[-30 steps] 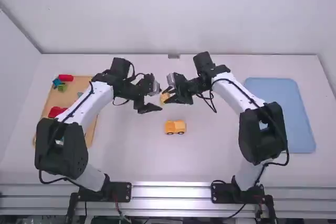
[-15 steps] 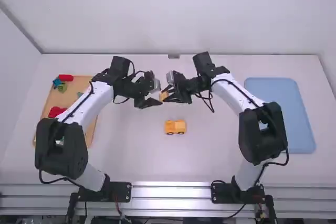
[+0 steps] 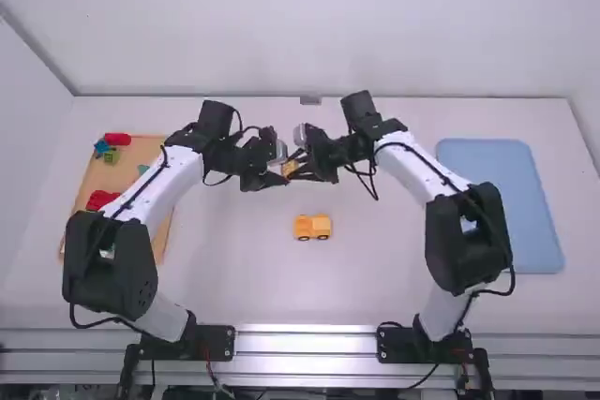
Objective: Assemble lego blocks to make yellow taxi
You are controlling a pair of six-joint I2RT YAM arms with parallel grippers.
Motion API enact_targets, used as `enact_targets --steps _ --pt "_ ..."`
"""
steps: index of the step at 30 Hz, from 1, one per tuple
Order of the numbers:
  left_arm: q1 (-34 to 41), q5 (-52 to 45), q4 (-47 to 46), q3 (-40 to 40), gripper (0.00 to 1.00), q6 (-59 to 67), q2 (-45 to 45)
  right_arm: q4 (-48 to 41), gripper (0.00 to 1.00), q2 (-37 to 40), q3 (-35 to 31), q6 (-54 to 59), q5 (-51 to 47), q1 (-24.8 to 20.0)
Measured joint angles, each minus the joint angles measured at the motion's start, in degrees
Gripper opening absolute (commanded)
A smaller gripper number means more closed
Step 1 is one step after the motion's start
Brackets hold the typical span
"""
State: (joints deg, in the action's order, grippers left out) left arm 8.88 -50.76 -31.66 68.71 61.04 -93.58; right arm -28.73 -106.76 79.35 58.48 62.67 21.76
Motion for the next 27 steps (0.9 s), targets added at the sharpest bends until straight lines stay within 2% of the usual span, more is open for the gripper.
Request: enact_targets --steps 6,8,9,10,11,12,13,14,23,27 --pt "0.0 0.0 -0.1 0.0 0.28 -0.9 0.0 0.2 0.0 0.0 0.0 -0.1 -0.3 0.0" --pt "0.0 0.0 -0.2 0.0 0.25 -1.1 0.0 0.3 0.04 0.0 0.0 0.0 -0.4 0.0" --pt "0.0 0.0 -0.2 0.0 0.22 -1.1 0.0 0.3 0.09 0.0 0.0 0.0 -0.4 0.0" --pt "0.0 0.0 -0.2 0.0 0.2 -1.2 0.0 0.3 0.19 0.0 0.0 -0.1 -0.4 0.0" --pt "0.0 0.0 -0.2 0.0 0.19 -1.2 0.0 0.3 0.34 0.0 0.0 0.0 -0.4 0.0" --pt "0.0 0.1 -0.3 0.0 0.19 -1.2 0.0 0.2 0.4 0.0 0.0 -0.1 -0.4 0.0" --pt "0.0 0.4 -0.4 0.0 0.19 -1.1 0.0 0.2 0.81 0.0 0.0 -0.5 -0.4 0.0" --pt "0.0 0.9 -0.5 0.0 0.19 -1.0 0.0 0.0 0.99 0.0 0.0 -0.7 -0.3 0.0" --pt "0.0 9.6 -3.8 -0.2 0.14 0.3 0.0 0.7 0.98 0.1 0.0 -3.5 -1.8 -1.4" --pt "0.7 16.2 -3.1 -2.1 0.17 2.7 0.0 4.9 0.98 0.4 0.0 -11.7 -9.9 -3.3"
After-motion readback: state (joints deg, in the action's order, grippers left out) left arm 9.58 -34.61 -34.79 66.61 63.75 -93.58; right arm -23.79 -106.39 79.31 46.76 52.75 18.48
